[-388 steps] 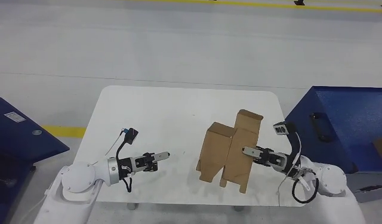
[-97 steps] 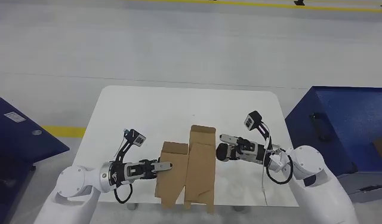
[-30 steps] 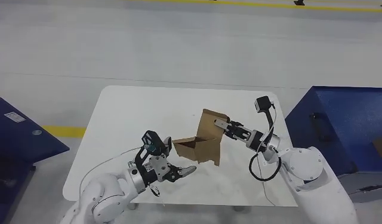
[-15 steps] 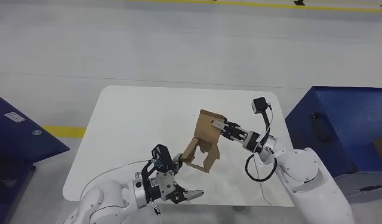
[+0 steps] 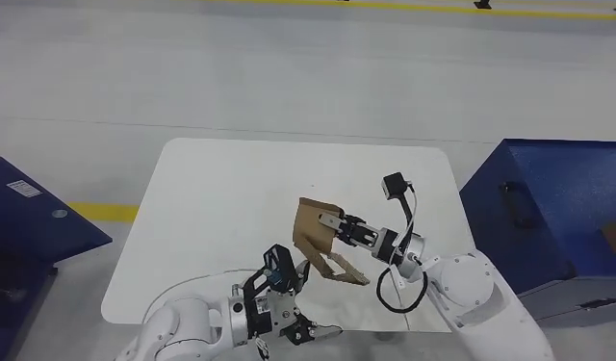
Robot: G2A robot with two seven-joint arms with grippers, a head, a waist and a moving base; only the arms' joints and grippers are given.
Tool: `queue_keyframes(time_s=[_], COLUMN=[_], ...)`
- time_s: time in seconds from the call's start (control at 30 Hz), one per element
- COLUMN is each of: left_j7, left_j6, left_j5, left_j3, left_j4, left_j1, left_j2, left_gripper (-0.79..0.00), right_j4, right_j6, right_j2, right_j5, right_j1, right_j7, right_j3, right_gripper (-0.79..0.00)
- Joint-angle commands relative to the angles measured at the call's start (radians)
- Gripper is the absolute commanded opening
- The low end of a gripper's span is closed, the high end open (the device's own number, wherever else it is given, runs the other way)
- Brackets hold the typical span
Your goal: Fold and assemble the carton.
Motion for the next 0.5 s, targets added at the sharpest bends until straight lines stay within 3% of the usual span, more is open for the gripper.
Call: queue_keyframes(time_s=[0.0, 0.47], left_j7=[0.004, 0.007], left_j6=[0.007, 0.005], left_j5=[-0.002, -0.017], left_j3=[0.002, -0.021], left_j4=[0.003, -0.006], left_j1=[-0.003, 0.011], left_j2=[0.000, 0.012], left_gripper=[0.000, 0.000], right_j4=[0.000, 0.012], right_j6=[0.011, 0.031], right_j2=[-0.001, -0.015], right_j5=[-0.027, 0.050], right_j1=[0.006, -0.001], right_j7=[-0.004, -0.009], right_j3=[-0.006, -0.032], right_gripper=[-0.785, -0.785])
